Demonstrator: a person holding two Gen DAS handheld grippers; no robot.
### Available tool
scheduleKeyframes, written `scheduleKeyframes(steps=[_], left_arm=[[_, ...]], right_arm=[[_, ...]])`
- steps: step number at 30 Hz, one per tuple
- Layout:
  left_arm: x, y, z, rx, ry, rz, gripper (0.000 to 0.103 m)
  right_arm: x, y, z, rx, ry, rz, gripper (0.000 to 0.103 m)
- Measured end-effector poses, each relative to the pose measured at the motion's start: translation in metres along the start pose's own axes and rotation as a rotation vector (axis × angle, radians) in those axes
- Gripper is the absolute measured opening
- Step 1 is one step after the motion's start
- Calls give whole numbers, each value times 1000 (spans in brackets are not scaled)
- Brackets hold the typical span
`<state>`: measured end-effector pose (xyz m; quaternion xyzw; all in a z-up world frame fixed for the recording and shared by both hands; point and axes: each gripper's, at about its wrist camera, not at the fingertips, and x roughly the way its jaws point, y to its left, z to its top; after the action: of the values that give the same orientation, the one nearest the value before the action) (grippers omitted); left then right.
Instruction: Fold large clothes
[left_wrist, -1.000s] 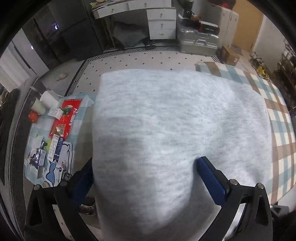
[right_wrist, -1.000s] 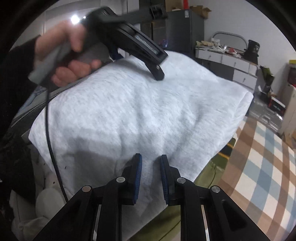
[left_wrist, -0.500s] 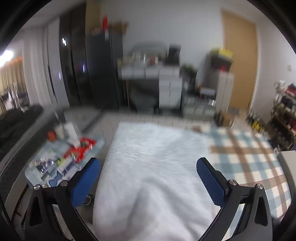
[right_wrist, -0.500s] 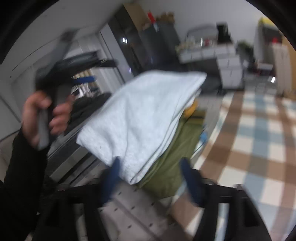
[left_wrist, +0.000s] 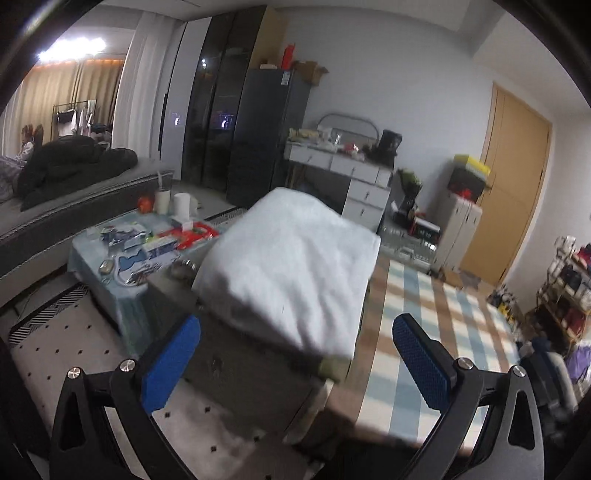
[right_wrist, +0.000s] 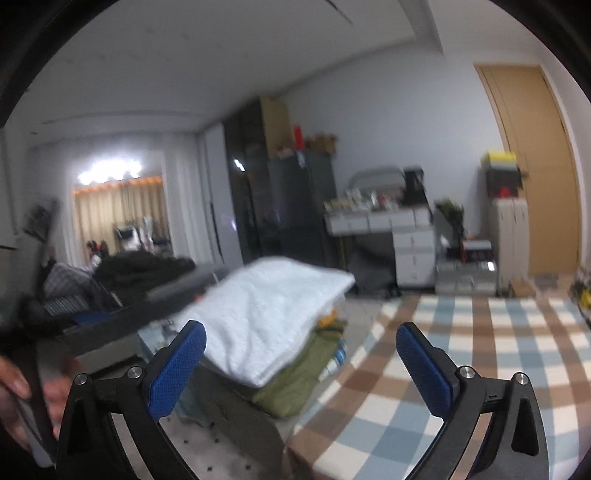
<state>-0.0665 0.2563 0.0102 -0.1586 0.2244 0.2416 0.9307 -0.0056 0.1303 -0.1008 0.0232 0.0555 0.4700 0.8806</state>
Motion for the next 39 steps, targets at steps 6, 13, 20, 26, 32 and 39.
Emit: scheduleKeyframes(steps=[6, 13, 20, 26, 32, 39], left_arm=[[-24, -27, -8, 147, -79, 67, 102], [-22, -29, -19, 188, -119, 55, 102], [-21, -28, -34, 173, -115, 35, 102], [-15, -33, -41, 201, -90, 37, 102], [-15, -35, -44, 195, -80, 30, 102], [-18, -32, -43, 174, -79, -17, 102]], right_arm=[[-19, 1, 7, -5, 27, 73, 103], [-10, -6, -1, 41, 73, 78, 103], [-24, -3, -3, 21, 5, 38, 103], [-24, 0, -7, 21, -10, 18, 103], [-21, -3, -12, 45, -4, 25, 103], [-25, 0, -13, 55, -36, 9, 103]])
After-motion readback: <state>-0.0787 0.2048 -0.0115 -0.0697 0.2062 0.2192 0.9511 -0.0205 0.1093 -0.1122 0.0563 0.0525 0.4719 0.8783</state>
